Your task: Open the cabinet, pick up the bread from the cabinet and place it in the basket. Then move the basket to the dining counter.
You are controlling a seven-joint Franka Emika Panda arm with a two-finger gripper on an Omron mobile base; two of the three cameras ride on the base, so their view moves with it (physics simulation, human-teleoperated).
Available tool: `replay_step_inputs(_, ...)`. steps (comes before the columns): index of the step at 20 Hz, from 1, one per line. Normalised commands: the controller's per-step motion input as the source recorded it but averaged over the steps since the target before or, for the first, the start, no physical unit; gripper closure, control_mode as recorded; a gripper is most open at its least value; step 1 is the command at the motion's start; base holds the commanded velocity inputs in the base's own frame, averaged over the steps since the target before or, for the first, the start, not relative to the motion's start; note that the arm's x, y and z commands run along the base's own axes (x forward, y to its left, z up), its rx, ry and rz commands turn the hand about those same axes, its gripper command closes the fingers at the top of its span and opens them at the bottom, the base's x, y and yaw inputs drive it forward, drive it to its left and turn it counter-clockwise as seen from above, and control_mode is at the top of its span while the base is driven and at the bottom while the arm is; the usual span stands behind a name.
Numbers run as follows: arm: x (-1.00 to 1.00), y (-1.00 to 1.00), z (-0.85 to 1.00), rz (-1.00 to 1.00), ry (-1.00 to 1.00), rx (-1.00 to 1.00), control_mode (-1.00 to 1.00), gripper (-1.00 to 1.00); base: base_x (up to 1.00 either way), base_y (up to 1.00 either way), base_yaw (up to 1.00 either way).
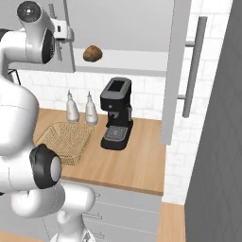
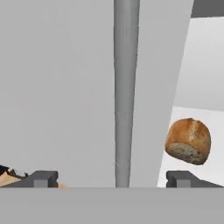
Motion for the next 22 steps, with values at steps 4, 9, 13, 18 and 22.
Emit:
replay_step_inputs(4, 0.38, 0.03, 0.0, 0.0, 0.0, -0.03, -1.0, -1.0, 0.0, 0.0, 0.0)
replay_step_inputs(9, 0.43, 0.02, -0.03, 0.0, 0.0, -0.03, -1.0, -1.0, 0.0, 0.0, 0.0)
replay_step_inputs(13, 0.56, 0.14, -0.12, -0.02, -0.03, -0.08, -1.0, -1.0, 0.0, 0.0, 0.0)
replay_step_inputs(18, 0.54, 0.23, -0.09, -0.03, -0.04, -0.08, -1.0, 1.0, 0.0, 0.0, 0.0)
replay_step_inputs(22, 0.38, 0.31, -0.52, -0.01, -0.16, -0.04, -1.0, 1.0, 0.0, 0.0, 0.0)
